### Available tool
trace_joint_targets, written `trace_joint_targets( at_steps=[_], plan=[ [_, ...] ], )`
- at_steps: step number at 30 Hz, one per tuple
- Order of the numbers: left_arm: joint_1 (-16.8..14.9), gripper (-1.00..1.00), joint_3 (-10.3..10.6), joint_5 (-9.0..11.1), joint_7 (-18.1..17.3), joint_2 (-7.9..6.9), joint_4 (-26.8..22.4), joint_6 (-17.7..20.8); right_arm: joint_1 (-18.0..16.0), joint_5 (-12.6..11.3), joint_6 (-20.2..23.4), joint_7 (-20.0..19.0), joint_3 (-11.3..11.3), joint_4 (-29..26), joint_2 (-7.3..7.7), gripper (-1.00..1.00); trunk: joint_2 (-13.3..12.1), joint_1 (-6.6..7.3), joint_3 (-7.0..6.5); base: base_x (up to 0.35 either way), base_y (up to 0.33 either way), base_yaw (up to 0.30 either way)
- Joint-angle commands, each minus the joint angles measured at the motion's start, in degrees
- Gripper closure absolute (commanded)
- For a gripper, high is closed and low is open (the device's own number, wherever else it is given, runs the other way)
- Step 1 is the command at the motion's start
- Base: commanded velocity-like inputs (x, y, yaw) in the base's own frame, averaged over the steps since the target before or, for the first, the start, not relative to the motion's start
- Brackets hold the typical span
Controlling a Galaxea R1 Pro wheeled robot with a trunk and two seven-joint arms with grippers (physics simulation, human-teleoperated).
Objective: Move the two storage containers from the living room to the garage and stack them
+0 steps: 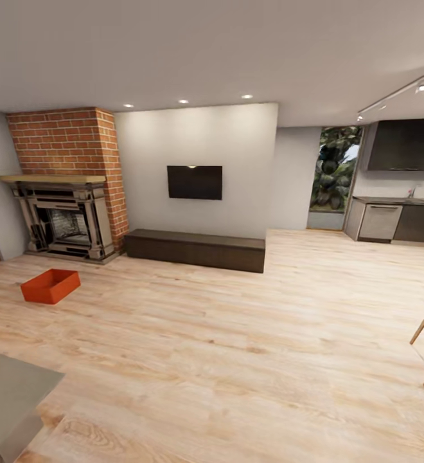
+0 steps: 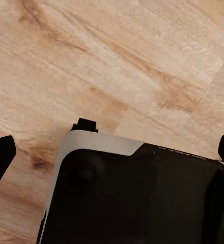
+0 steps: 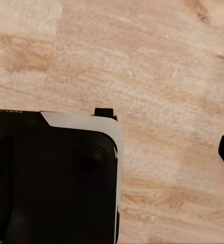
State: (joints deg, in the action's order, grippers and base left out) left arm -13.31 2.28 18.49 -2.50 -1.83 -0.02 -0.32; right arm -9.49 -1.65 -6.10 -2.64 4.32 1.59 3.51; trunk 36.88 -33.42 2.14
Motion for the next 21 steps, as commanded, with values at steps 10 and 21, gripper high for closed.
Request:
trace_joint_targets(
  at_steps=[10,21],
  plan=[
    [-0.1,-1.0,0.3,0.5,-0.2,-0.01,0.0,0.0,-0.1,-0.1,-0.6,-0.2,0.4,0.2,0.01,-1.0,0.1,-0.05,0.1,0.323,0.0,0.0],
    [-0.1,-1.0,0.3,0.5,-0.2,-0.01,0.0,-0.1,-0.1,-0.1,-0.2,0.0,0.5,0.2,0.15,-1.0,0.1,-0.05,0.1,0.323,0.0,0.0]
  ],
)
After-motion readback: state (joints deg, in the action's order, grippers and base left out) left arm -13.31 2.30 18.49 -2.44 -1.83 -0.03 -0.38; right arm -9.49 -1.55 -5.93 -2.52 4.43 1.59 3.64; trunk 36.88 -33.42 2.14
